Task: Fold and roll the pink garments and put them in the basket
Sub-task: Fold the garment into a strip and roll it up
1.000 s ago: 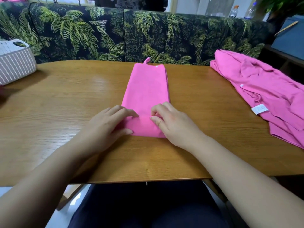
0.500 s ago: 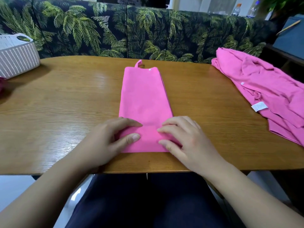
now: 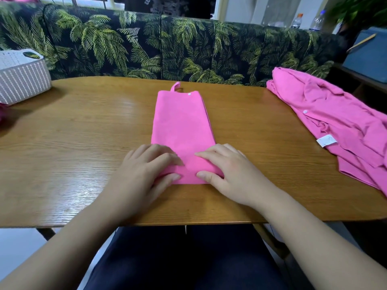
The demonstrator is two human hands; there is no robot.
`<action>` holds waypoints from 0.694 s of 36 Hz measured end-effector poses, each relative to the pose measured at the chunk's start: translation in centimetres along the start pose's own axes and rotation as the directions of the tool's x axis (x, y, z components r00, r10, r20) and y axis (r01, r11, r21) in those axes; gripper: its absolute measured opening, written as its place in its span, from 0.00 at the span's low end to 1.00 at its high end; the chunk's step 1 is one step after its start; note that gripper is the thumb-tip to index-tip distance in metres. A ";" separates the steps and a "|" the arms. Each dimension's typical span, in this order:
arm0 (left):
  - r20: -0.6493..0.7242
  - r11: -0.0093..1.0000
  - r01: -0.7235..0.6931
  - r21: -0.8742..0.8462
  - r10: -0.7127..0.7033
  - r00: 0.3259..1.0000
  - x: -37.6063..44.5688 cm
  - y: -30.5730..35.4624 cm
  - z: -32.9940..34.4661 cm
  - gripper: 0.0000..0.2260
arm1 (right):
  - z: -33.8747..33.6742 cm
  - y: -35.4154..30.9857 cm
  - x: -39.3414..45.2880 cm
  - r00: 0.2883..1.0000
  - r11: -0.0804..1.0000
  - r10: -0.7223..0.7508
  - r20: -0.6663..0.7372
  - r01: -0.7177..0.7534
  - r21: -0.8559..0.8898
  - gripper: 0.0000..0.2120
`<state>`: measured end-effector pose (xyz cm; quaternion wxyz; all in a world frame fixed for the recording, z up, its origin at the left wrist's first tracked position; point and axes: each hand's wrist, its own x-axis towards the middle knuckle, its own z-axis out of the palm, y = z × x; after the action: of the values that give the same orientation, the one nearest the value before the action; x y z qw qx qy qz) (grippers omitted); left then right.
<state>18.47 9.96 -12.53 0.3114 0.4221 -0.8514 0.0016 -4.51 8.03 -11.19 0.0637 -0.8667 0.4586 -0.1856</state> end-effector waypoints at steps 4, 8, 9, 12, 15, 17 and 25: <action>-0.013 0.998 0.008 0.067 -0.007 1.000 -0.2 -0.1 0.4 0.16 | -0.5 0.3 1.2 0.998 0.998 0.020 0.060 -0.023 0.050 0.34; -0.036 0.987 0.035 0.155 -0.029 0.999 -0.2 -0.2 0.8 0.20 | -0.8 0.8 1.9 0.994 0.999 0.041 0.099 -0.043 0.021 0.29; -0.035 0.985 0.042 0.168 -0.036 0.999 -0.2 -0.3 0.9 0.20 | -0.8 0.8 2.0 0.996 0.999 0.040 0.074 -0.041 0.006 0.31; -0.034 0.982 0.066 0.176 -0.061 0.998 0.0 -0.5 1.1 0.21 | -0.3 0.7 1.7 0.996 1.000 0.005 -0.084 -0.006 -0.014 0.31; -0.027 0.982 0.094 0.166 -0.091 0.996 0.4 -0.8 1.3 0.22 | 0.4 0.7 1.2 0.966 0.995 -0.084 -0.246 0.069 -0.071 0.23; -0.021 0.982 0.104 0.159 -0.101 0.995 0.7 -1.0 1.3 0.22 | 0.7 0.7 0.9 0.946 0.992 -0.111 -0.305 0.088 -0.090 0.20; 0.054 0.977 0.177 0.121 -0.184 0.981 2.1 -1.8 1.1 0.25 | 1.5 1.3 0.6 0.922 0.992 -0.092 -0.377 0.053 -0.111 0.18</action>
<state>18.24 7.01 -12.77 0.2576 0.5148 -0.8177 0.0091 -4.65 6.70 -12.76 -0.0766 -0.8325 0.4385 -0.3298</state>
